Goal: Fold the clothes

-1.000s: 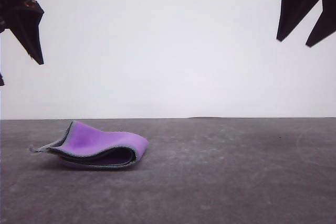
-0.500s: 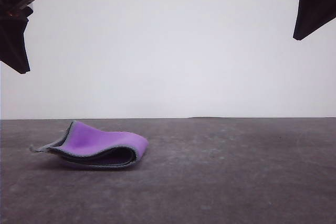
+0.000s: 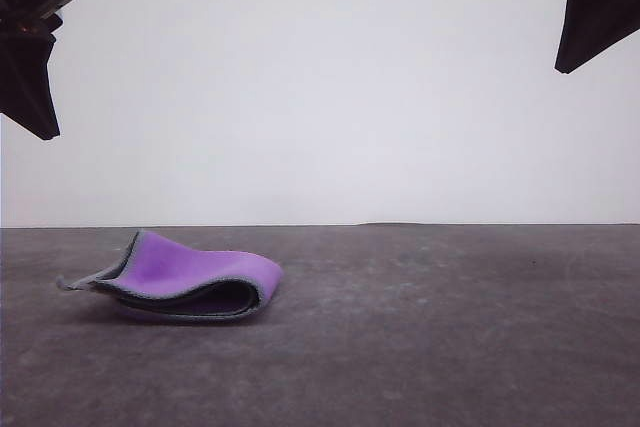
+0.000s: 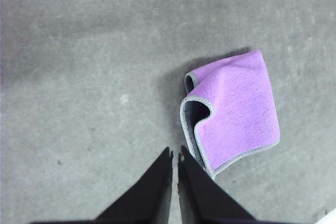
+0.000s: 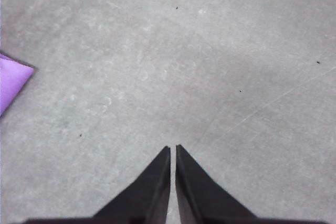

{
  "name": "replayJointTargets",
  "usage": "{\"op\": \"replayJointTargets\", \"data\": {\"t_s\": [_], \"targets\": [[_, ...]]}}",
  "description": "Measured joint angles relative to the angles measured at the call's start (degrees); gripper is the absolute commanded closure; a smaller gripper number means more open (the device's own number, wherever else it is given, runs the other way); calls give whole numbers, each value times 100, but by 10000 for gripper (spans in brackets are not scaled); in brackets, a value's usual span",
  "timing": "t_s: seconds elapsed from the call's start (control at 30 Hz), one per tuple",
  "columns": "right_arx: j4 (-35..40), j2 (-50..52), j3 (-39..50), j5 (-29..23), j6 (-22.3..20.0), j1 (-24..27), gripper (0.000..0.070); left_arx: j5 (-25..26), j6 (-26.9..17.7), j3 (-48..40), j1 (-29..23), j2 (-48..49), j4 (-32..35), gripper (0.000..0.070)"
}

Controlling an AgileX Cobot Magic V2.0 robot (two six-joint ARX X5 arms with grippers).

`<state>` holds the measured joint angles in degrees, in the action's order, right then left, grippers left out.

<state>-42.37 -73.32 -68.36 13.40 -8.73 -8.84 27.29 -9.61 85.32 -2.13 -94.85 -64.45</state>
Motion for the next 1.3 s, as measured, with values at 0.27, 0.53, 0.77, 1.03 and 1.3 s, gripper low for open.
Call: {"op": "replayJointTargets", "data": {"t_s": [0.27, 0.53, 0.77, 1.03, 1.3], "targets": [[0, 0, 0, 1, 2, 0, 690, -549, -382, -40, -46, 197, 659, 700], [0, 0, 0, 1, 2, 0, 690, -446, 56, -2653, -62, 3268, 3923, 700], [0, 0, 0, 1, 2, 0, 690, -730, 733, -6249, -269, 6056, 6086, 700], [0, 0, 0, -1, 2, 0, 690, -886, 981, -8227, -442, 8435, 6132, 700], [0, 1, 0, 0, 2, 0, 690, -2065, 1043, -8336, 27, 8951, 5936, 700]]}}
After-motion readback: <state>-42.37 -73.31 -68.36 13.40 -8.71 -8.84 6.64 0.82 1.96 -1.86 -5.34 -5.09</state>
